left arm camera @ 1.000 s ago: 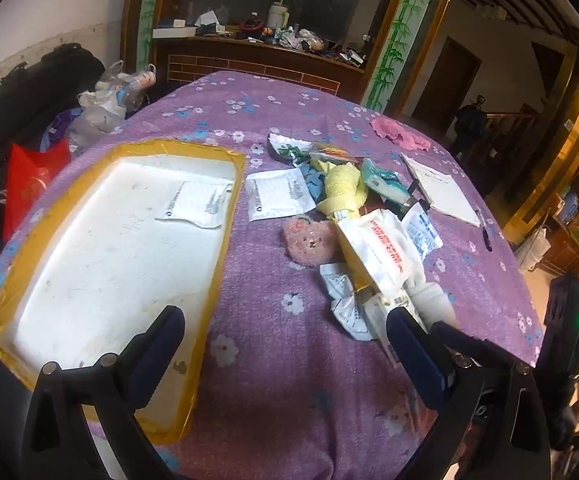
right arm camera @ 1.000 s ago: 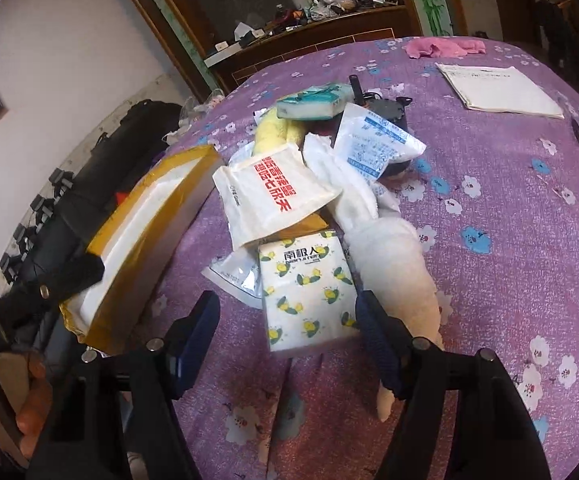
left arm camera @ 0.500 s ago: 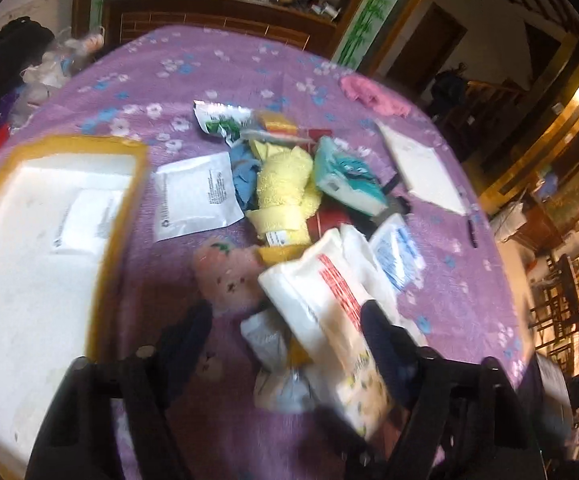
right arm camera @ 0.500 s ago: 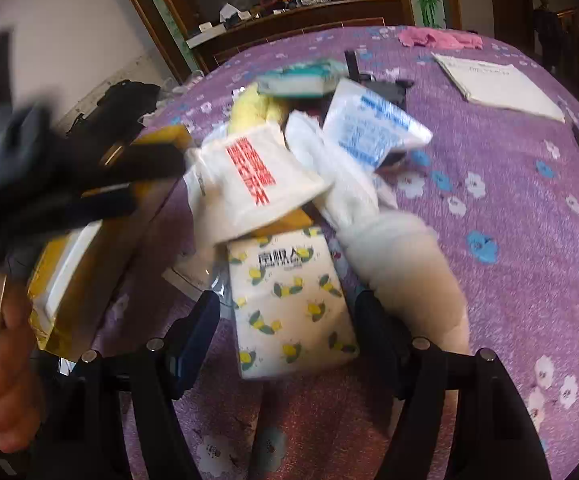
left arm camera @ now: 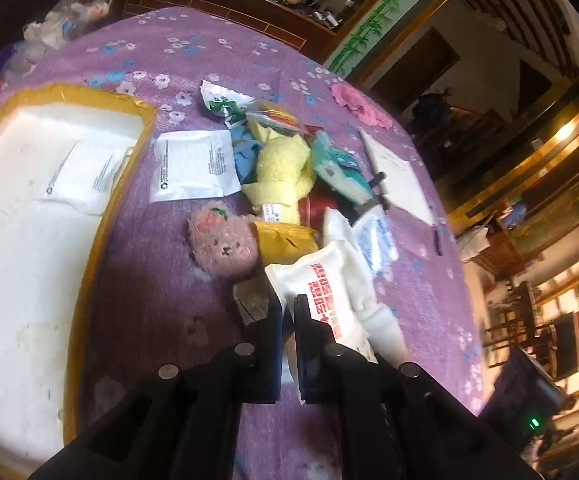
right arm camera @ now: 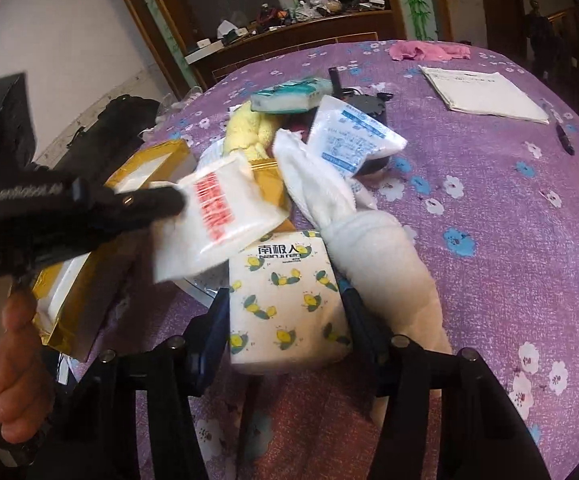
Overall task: Organize soft objects
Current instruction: 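Grasp the yellow-flowered tissue pack with the right gripper while the left grasps the red-lettered white packet, then carry both items into the yellow-rimmed box and open both grippers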
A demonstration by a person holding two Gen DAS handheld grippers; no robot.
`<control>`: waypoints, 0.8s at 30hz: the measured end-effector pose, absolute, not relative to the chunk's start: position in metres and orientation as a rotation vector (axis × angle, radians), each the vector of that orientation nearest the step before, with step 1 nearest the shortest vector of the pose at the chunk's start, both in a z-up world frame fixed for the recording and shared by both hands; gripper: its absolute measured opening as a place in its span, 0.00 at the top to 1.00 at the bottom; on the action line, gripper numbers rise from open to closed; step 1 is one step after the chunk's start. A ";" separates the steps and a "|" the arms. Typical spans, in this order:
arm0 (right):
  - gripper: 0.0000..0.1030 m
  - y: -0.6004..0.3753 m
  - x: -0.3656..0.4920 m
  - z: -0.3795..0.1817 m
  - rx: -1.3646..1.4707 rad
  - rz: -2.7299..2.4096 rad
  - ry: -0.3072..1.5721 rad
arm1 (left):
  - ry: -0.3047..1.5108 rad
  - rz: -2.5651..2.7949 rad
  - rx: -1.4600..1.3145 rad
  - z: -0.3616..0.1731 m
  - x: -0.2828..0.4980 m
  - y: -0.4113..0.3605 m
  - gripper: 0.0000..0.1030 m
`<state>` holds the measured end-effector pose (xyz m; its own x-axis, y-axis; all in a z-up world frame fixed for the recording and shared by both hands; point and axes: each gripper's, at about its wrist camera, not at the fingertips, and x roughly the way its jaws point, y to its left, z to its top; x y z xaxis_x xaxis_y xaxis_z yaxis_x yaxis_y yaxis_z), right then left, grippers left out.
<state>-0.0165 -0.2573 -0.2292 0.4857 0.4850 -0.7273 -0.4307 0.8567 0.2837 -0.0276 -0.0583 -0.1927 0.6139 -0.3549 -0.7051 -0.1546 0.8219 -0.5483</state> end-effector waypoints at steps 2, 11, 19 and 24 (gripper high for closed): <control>0.48 -0.261 -0.018 -0.224 0.078 0.562 0.886 | 0.889 -0.148 -0.644 -0.184 -0.039 -0.047 0.98; 0.48 -0.250 -0.019 -0.187 0.161 0.689 0.771 | 0.729 -0.022 -0.644 -0.141 -0.124 0.031 0.99; 0.48 -0.138 -0.038 -0.171 0.053 0.943 0.764 | 0.773 0.195 -0.738 -0.175 -0.154 0.104 0.99; 0.48 -0.070 -0.045 -0.182 -0.092 0.993 0.782 | 0.852 0.255 -0.769 -0.204 -0.161 0.117 0.99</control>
